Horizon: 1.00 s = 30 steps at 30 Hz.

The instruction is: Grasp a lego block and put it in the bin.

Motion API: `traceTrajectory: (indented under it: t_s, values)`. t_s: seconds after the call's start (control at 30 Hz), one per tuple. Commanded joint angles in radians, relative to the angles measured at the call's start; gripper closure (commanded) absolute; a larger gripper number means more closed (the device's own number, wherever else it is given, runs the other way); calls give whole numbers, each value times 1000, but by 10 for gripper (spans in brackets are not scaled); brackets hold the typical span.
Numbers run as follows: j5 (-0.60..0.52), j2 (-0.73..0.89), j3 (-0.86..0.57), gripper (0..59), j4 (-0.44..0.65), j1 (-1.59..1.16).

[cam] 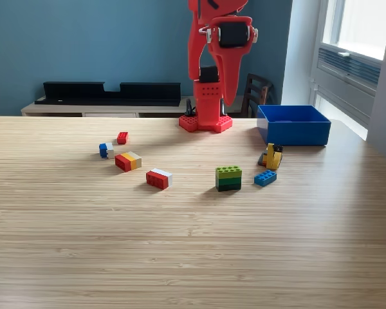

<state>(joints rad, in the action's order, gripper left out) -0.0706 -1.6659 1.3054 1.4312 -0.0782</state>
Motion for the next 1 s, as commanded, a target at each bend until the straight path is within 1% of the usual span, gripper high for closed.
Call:
traceTrajectory:
  t_s: [0.03,0.27,0.4,0.57,0.7,0.87,1.0]
  values:
    - [-48,-60,-12,585,-26,80]
    - [-117,-58,-6,585,-26,258]
    - [-150,-58,-5,585,-44,382]
    - [-225,-63,-5,585,-86,572]
    - [-275,-64,2,585,-92,746]
    - [-258,-63,25,585,-92,966]
    - [-198,-61,58,585,-92,1121]
